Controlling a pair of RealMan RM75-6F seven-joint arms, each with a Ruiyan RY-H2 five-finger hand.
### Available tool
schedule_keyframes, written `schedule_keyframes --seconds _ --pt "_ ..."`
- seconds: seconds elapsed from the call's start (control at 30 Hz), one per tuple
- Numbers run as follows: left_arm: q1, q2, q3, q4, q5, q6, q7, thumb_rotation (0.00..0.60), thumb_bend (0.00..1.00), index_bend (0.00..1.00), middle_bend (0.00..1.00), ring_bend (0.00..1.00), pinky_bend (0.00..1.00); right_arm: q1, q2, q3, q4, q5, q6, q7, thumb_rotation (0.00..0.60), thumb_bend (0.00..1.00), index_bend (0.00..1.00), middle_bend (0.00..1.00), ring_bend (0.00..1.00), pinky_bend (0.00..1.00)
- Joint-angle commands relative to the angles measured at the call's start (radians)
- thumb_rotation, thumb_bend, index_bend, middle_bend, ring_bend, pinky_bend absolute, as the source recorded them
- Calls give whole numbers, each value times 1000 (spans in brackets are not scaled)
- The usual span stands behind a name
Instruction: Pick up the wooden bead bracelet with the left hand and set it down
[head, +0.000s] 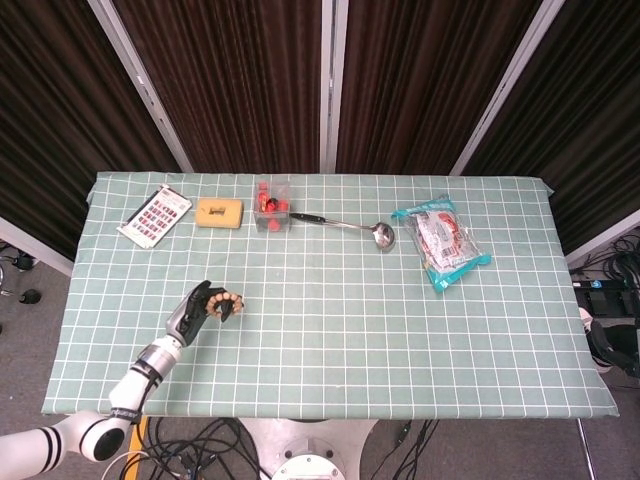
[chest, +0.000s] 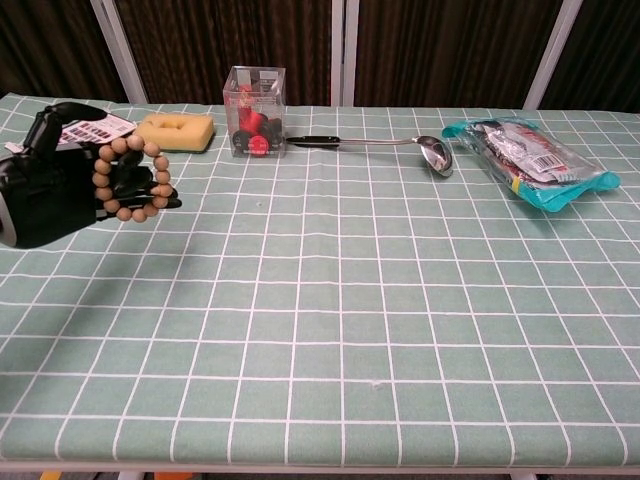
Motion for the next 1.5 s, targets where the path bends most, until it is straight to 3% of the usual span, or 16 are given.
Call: schedule_keyframes --seconds 0.03,0.2,0.47,0.6,0.87,1.17,1.5 --pt "2 -3 -2 3 10 -1 0 0 480 707 751 393 193 2 -4 -3 3 5 -9 3 600 268 0 32 0 0" --pt "4 -8 -3 10 26 -1 4 8 481 697 738 393 190 5 -14 -6 13 13 -24 11 600 269 0 32 0 0" --pt "6 -12 -8 14 28 -11 21 238 485 693 738 393 188 8 -15 -4 19 17 -29 18 600 271 0 32 0 0" --pt "8 -15 -10 15 24 -17 29 291 485 689 736 393 189 7 -12 -1 18 18 -25 21 600 269 0 32 0 0" --pt "12 -19 -15 15 23 -21 36 338 487 689 740 393 190 4 -13 -2 19 18 -23 26 600 265 0 32 0 0" --pt "13 -20 -17 16 39 -21 28 332 496 661 709 393 190 2 -11 -2 22 14 -19 40 600 270 0 32 0 0" --pt "13 -26 -15 24 57 -12 18 333 642 618 673 393 191 1 -10 -2 22 14 -19 43 600 269 0 32 0 0"
